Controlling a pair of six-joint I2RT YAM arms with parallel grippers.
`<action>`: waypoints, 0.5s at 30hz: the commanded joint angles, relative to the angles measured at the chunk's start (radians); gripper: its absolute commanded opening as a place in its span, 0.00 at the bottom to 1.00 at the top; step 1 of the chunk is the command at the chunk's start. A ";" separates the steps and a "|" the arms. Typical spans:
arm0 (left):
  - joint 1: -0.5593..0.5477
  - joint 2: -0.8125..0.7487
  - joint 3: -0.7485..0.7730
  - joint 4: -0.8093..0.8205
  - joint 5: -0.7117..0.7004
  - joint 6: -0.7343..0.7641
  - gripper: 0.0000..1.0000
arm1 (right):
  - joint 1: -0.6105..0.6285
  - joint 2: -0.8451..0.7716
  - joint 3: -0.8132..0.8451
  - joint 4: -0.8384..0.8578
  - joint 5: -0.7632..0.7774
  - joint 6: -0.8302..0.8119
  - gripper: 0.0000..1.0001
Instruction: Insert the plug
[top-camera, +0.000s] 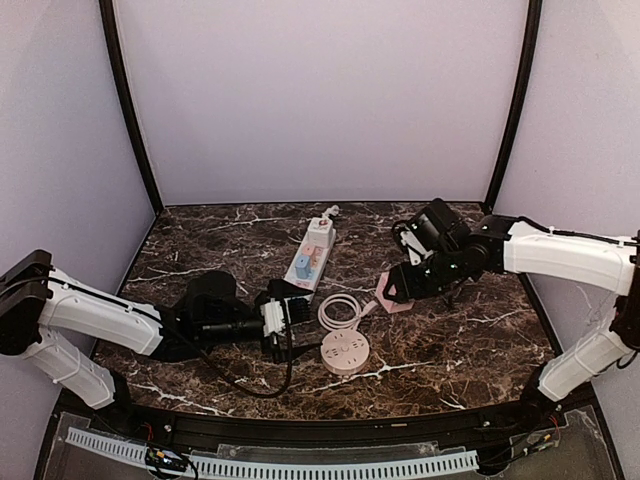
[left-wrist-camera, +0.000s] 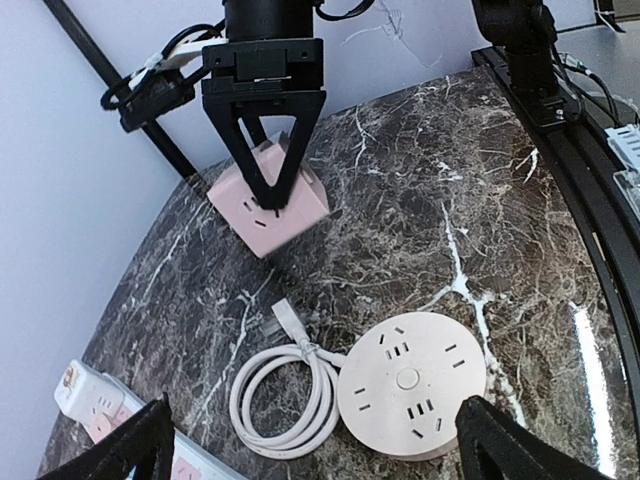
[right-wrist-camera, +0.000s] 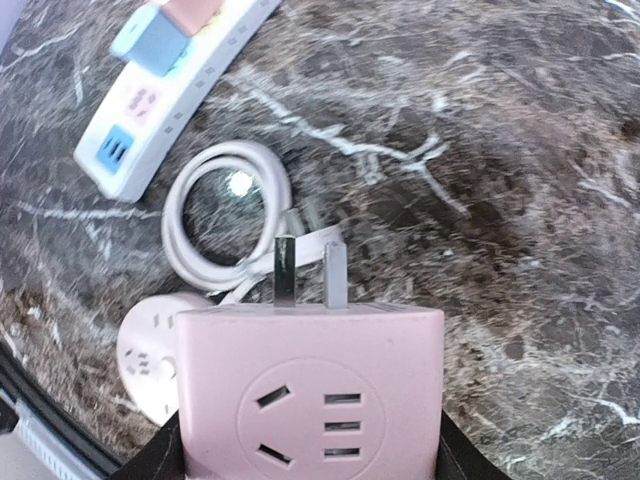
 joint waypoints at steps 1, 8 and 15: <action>0.006 -0.004 -0.048 0.115 0.049 0.201 0.98 | 0.048 0.007 0.052 -0.070 -0.199 -0.076 0.15; 0.006 0.055 0.006 0.110 0.087 0.413 0.99 | 0.112 0.046 0.141 -0.137 -0.375 -0.110 0.15; -0.005 0.101 0.091 0.084 0.108 0.454 0.96 | 0.151 0.083 0.200 -0.164 -0.421 -0.091 0.15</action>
